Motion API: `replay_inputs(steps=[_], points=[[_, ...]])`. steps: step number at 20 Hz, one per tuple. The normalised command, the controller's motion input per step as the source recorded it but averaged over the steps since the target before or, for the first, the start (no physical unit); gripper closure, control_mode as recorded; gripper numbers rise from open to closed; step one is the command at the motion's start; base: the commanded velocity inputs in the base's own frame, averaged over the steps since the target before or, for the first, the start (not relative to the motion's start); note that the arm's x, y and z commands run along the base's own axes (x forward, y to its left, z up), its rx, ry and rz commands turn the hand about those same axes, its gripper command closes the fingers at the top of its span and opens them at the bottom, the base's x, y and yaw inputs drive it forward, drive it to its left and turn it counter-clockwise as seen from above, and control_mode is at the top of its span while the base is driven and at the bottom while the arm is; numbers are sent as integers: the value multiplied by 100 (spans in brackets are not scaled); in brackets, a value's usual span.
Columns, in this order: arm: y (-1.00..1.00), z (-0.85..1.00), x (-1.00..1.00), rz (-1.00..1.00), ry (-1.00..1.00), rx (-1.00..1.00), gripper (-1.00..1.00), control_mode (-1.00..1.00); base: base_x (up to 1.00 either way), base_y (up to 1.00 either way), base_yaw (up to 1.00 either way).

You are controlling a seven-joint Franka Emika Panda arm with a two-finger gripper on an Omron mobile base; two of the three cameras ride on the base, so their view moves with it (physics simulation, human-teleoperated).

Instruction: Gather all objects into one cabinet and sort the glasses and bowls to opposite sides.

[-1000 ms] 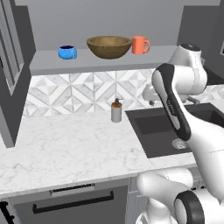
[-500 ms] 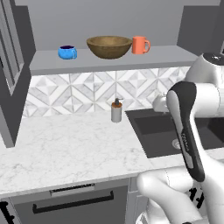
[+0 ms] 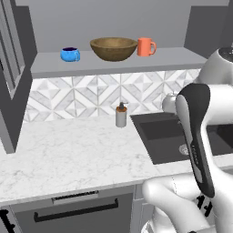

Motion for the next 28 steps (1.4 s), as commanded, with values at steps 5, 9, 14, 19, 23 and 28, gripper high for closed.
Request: replay_inputs(steps=[5, 9, 14, 19, 23, 28], points=[[3, 9, -19, 0, 0, -13, -100, -100, 0, 0, 0], [0, 0, -26, 3, 0, -10, -100, -100, 0, 0, 0], [-6, 0, -20, 2, 0, 0, -100, -100, 0, 0, 0], [-1, 0, -10, 5, 0, 1, -100, -100, 0, 0, 0], [0, 0, 0, 0, 0, 2, -100, -100, 0, 0, 0], [0, 0, 0, 0, -1, 5, -100, -100, 0, 0, 0]])
